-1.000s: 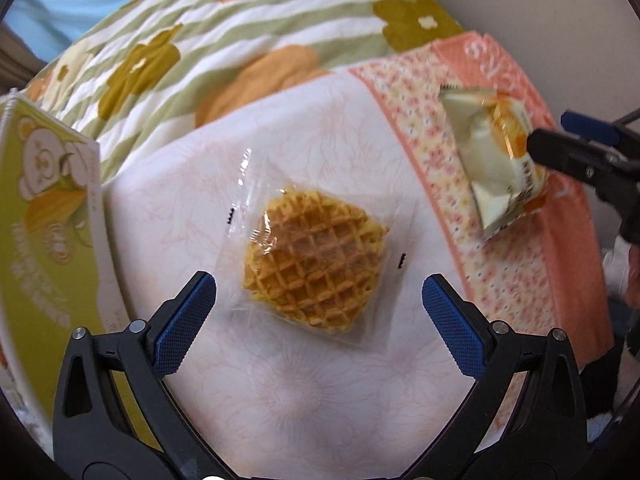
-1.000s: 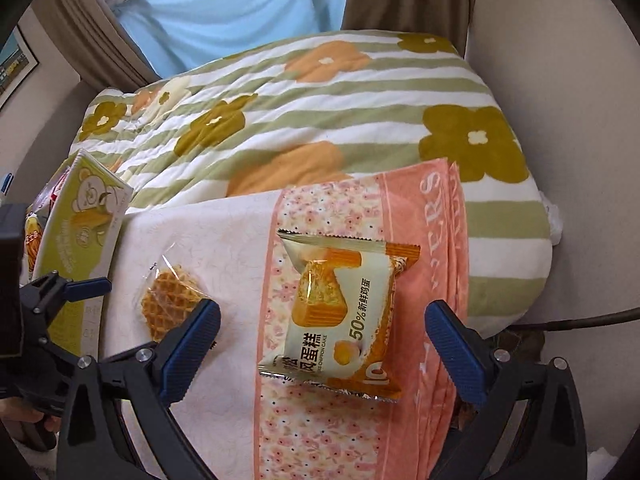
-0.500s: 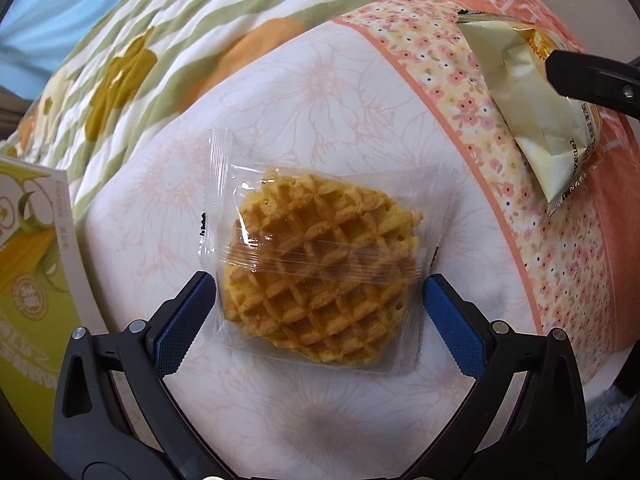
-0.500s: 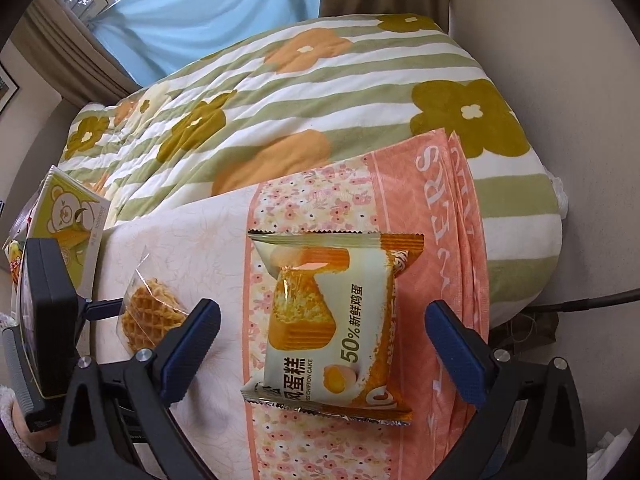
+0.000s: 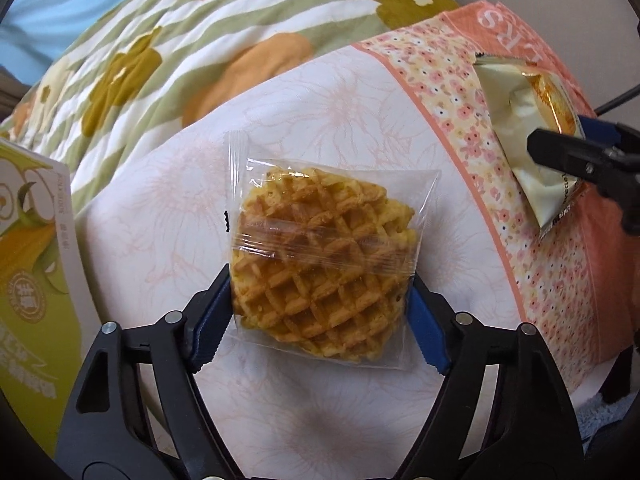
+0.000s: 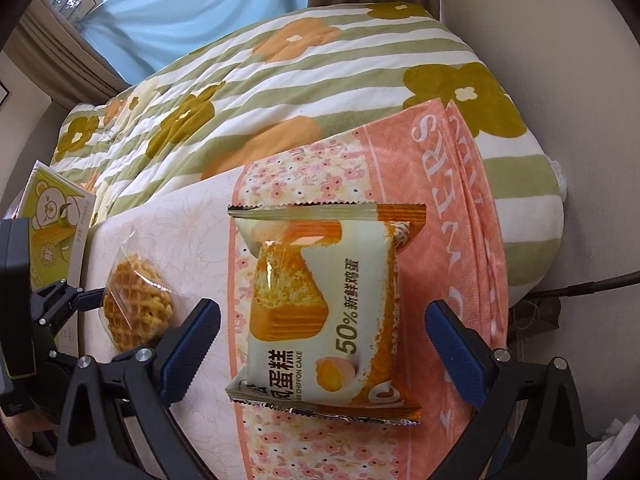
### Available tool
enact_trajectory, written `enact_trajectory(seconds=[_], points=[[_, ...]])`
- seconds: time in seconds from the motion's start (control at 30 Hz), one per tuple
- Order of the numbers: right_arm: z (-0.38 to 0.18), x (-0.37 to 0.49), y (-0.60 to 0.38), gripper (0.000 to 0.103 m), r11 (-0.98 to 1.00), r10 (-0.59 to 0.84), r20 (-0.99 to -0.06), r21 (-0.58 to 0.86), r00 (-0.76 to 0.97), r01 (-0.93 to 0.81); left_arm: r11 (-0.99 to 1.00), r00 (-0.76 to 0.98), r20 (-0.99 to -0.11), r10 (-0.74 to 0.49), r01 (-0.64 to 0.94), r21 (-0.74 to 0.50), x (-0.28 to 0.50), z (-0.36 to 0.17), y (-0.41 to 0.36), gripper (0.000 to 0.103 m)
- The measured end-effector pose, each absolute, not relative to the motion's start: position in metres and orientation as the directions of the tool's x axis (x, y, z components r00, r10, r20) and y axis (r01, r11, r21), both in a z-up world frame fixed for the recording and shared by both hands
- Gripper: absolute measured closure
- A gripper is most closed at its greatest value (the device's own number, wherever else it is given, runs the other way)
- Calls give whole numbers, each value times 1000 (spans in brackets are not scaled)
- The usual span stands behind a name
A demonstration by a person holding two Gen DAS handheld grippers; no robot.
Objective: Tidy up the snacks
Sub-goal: 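Grasp the wrapped waffle with left tool while right tool grasps the orange chiffon cake bag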
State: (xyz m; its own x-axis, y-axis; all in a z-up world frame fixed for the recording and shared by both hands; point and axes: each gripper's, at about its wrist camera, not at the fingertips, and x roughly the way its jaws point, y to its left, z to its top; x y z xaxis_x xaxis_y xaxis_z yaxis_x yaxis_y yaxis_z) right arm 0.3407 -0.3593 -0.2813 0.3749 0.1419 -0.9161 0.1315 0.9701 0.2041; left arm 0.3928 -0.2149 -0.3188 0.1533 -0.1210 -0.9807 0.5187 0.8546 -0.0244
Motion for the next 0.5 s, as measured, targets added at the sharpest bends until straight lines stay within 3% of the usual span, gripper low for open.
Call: enact_trajectory(seconds=[0.33, 0.43, 0.5], points=[[-295, 337, -347, 5, 985, 93, -927, 139, 362, 102, 870, 151, -975, -160, 488, -67, 383, -309, -208, 28], [-297, 336, -347, 17, 989, 61, -932, 105, 356, 106, 872, 160, -973, -166, 485, -69, 378, -303, -208, 28], [-297, 334, -350, 35, 990, 45, -933, 90, 358, 110, 873, 167, -972, -168, 482, -69, 374, -298, -208, 28]])
